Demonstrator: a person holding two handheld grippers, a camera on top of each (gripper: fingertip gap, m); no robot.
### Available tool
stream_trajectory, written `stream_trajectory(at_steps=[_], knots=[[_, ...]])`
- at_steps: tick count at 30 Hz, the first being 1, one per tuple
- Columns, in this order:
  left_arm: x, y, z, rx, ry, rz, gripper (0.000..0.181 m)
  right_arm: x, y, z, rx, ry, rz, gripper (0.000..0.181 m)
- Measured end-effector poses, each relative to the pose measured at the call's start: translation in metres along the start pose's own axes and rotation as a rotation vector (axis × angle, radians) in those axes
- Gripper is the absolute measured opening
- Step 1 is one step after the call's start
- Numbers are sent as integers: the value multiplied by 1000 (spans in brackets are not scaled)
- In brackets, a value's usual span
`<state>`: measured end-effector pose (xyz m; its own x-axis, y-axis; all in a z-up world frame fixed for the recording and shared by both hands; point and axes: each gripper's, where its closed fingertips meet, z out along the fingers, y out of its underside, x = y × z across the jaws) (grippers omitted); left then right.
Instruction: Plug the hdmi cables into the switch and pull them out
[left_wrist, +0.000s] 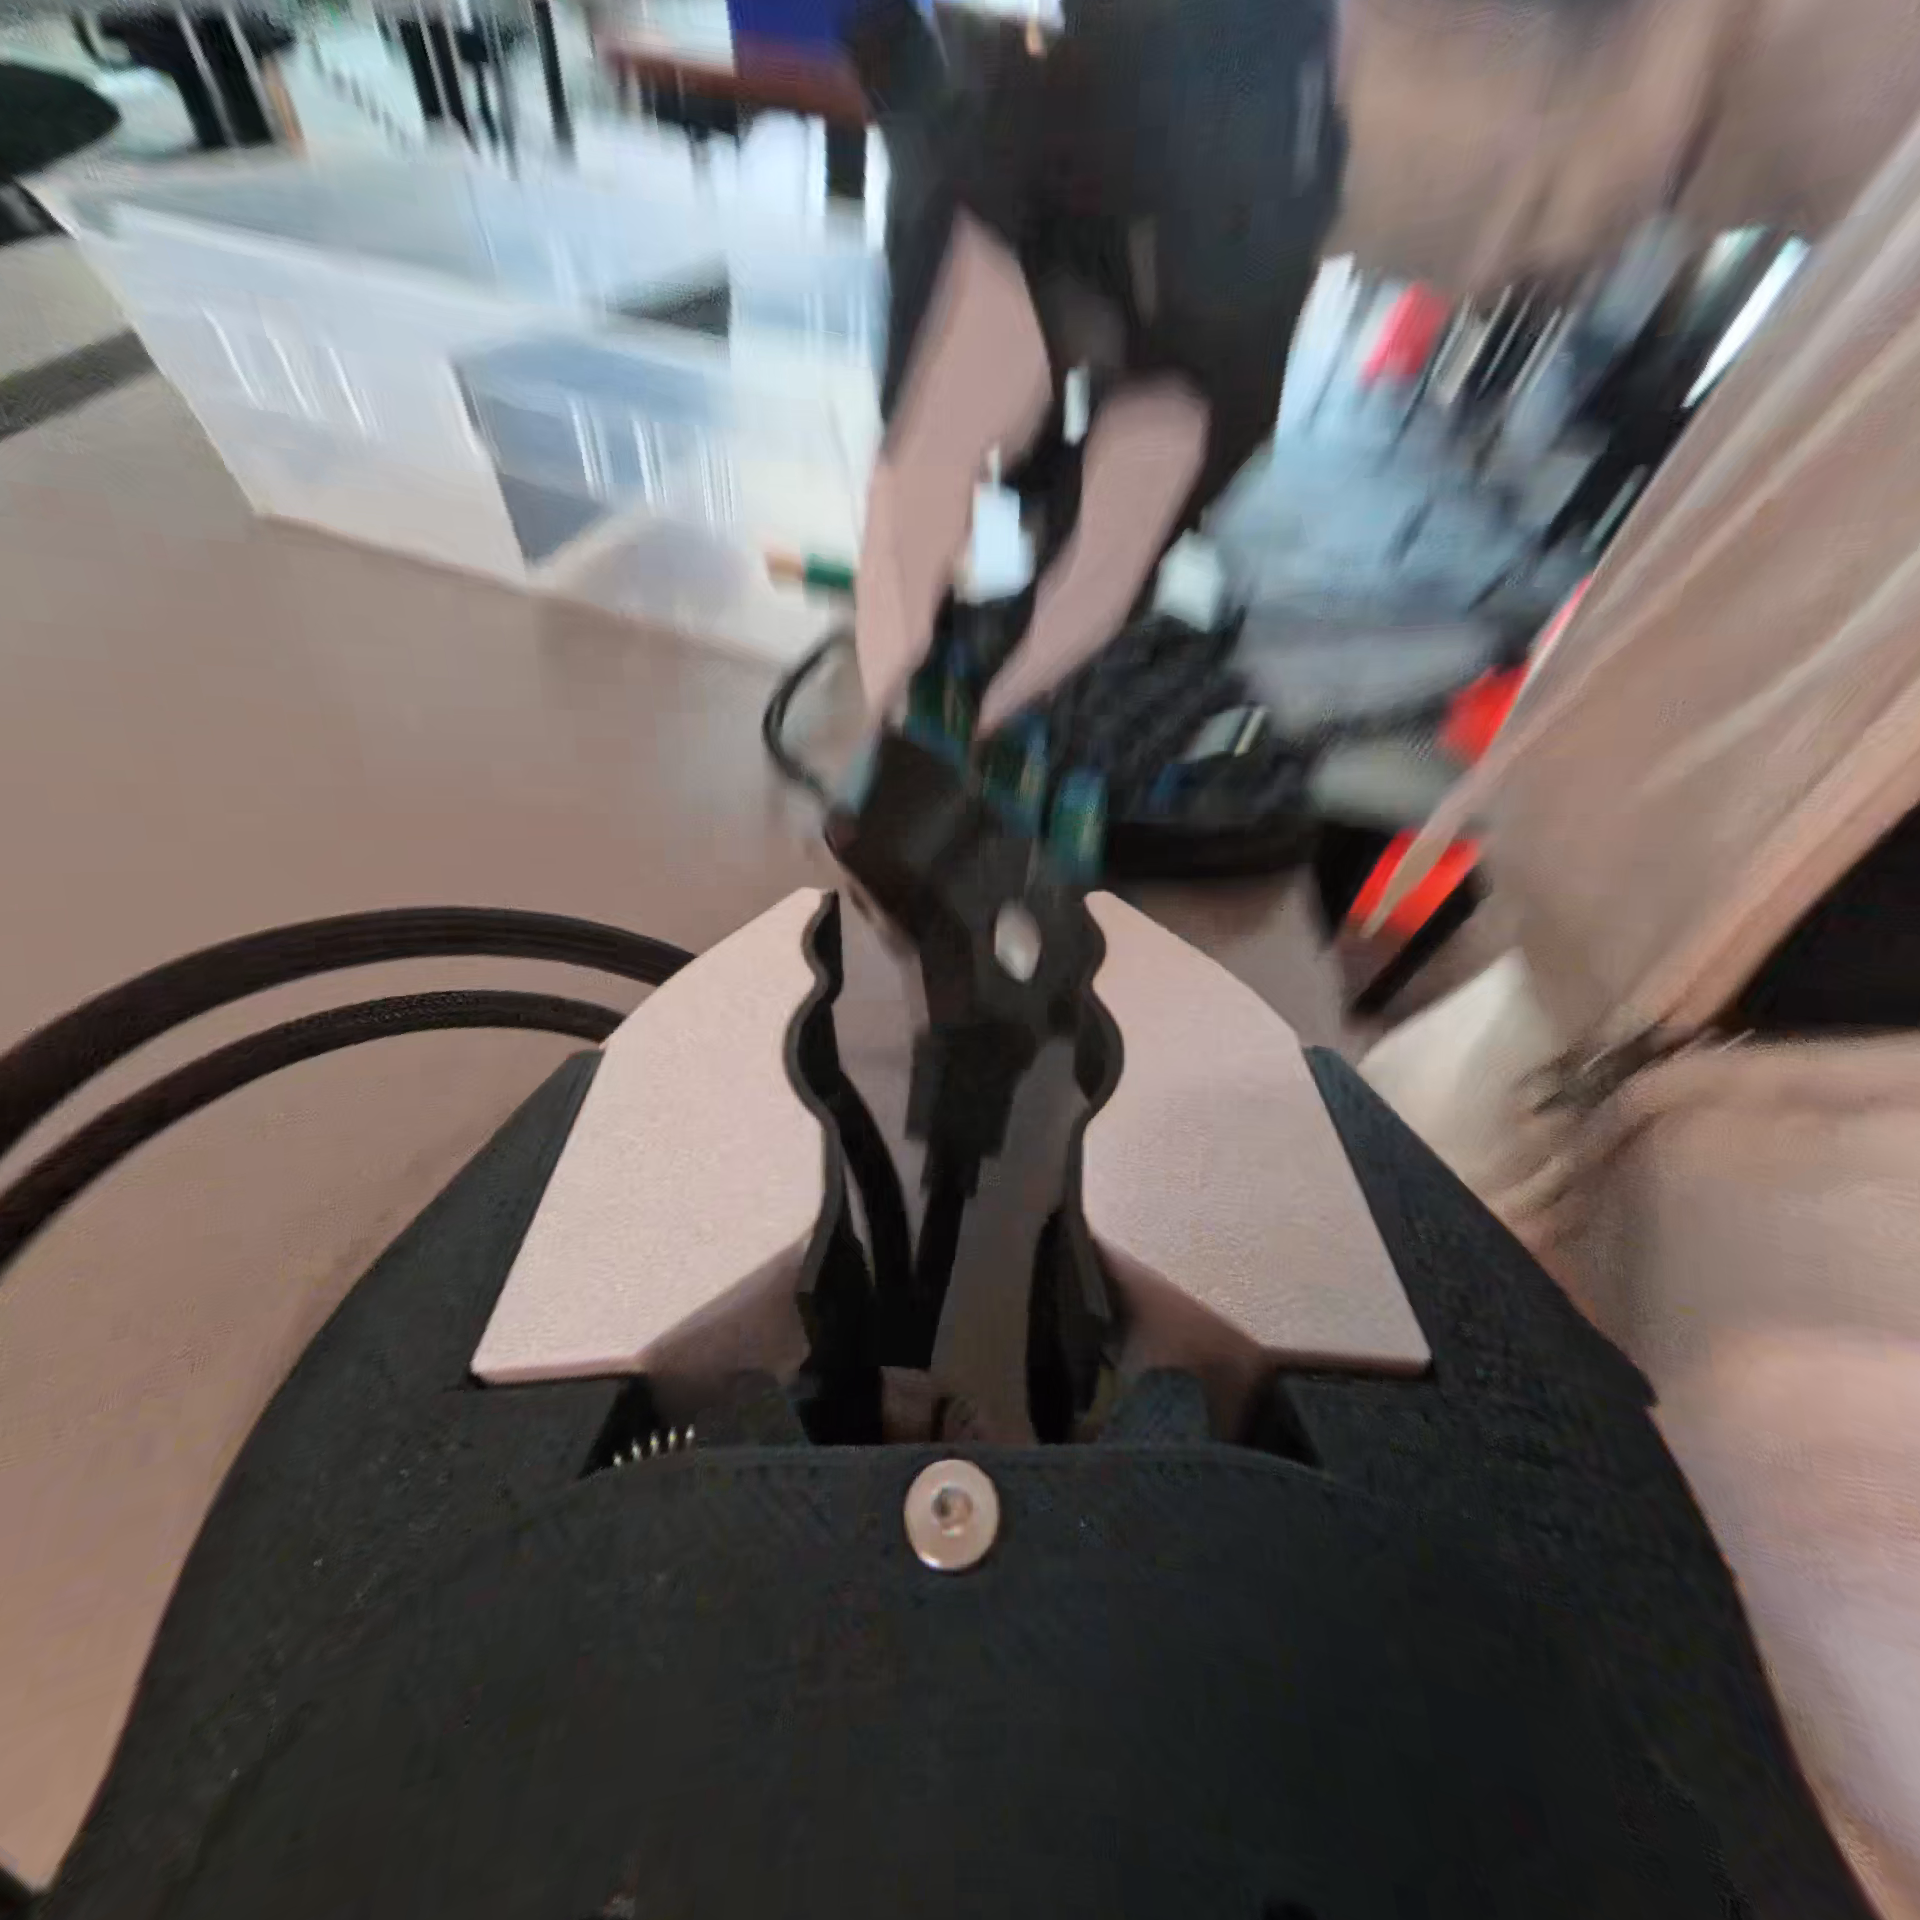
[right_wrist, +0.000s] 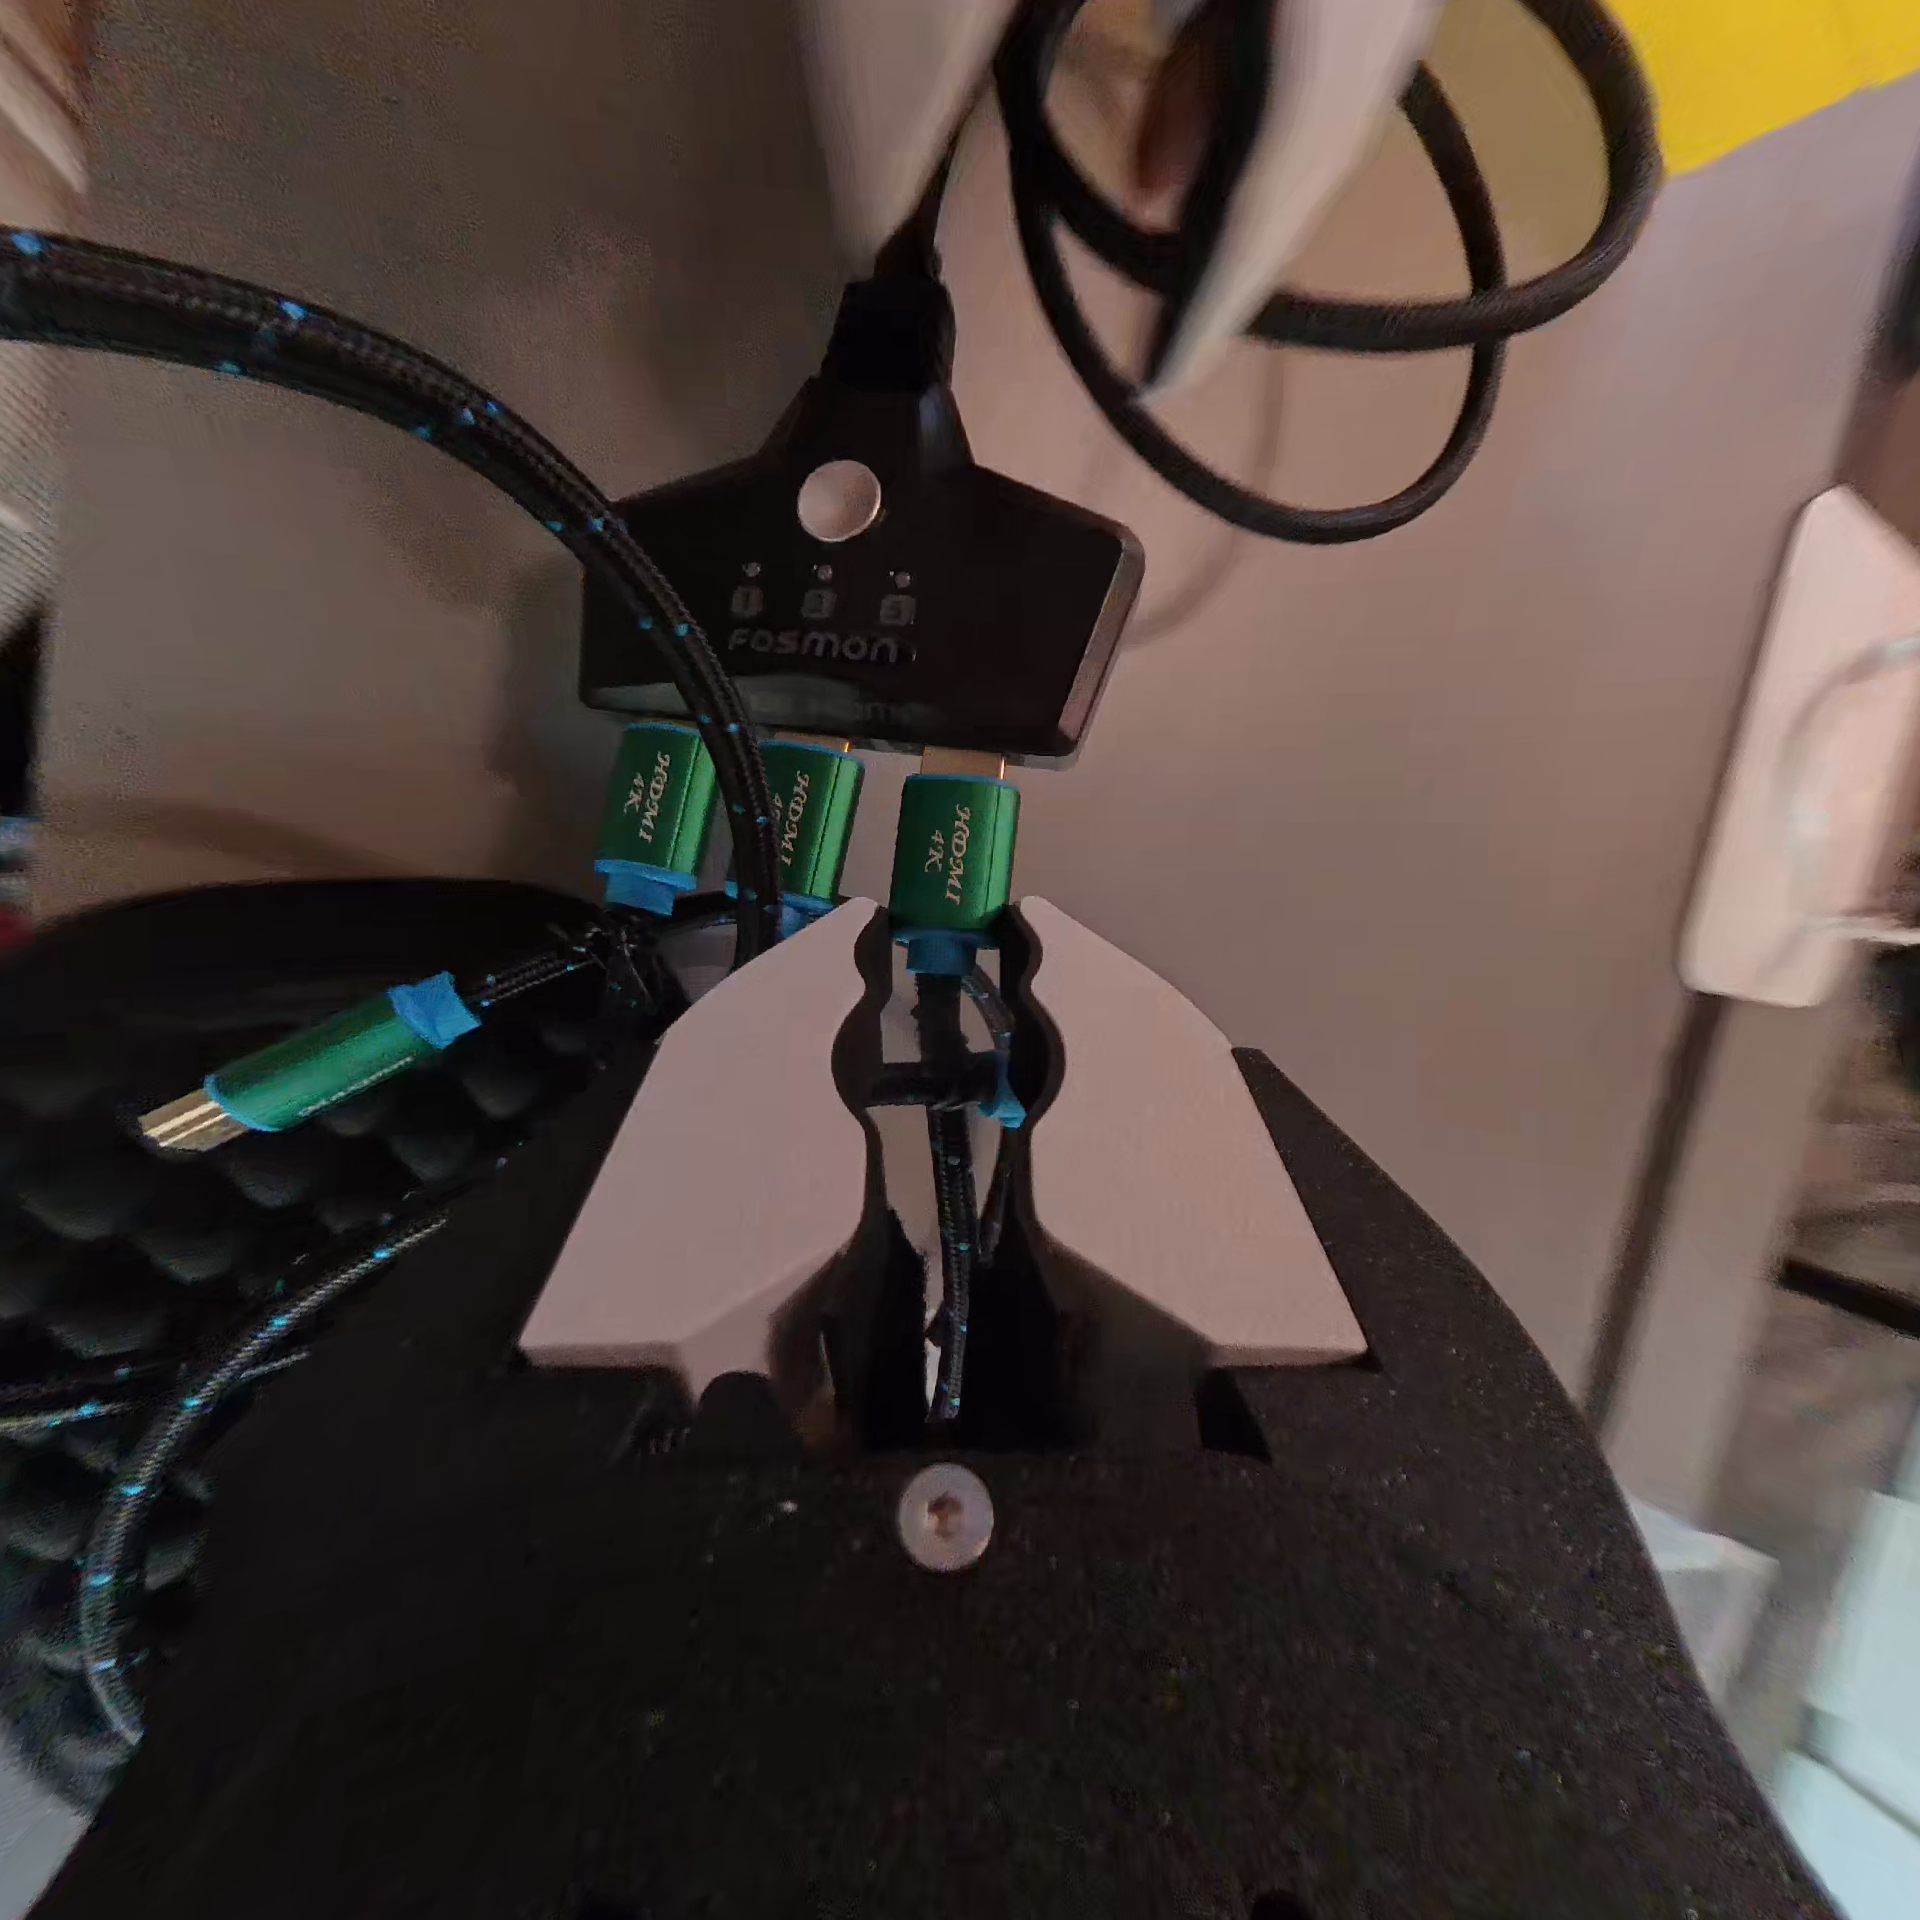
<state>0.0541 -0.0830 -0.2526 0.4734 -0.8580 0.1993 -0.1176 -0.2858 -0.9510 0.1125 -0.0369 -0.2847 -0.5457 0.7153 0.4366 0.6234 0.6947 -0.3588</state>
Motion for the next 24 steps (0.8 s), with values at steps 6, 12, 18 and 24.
stream_trajectory(at_steps=[6,12,18,24], knots=[[-10,-2,10,-140,-53,-9,55,19,-18,-11,-30,281,-212,20],[-4,22,19,-301,-76,87,32,22,-39,-12,-48,430,-327,20],[3,17,7,-242,-195,324,23,14,-61,-36,159,322,-27,39],[8,0,-10,-194,-331,494,21,24,-103,-134,778,14,471,51]])
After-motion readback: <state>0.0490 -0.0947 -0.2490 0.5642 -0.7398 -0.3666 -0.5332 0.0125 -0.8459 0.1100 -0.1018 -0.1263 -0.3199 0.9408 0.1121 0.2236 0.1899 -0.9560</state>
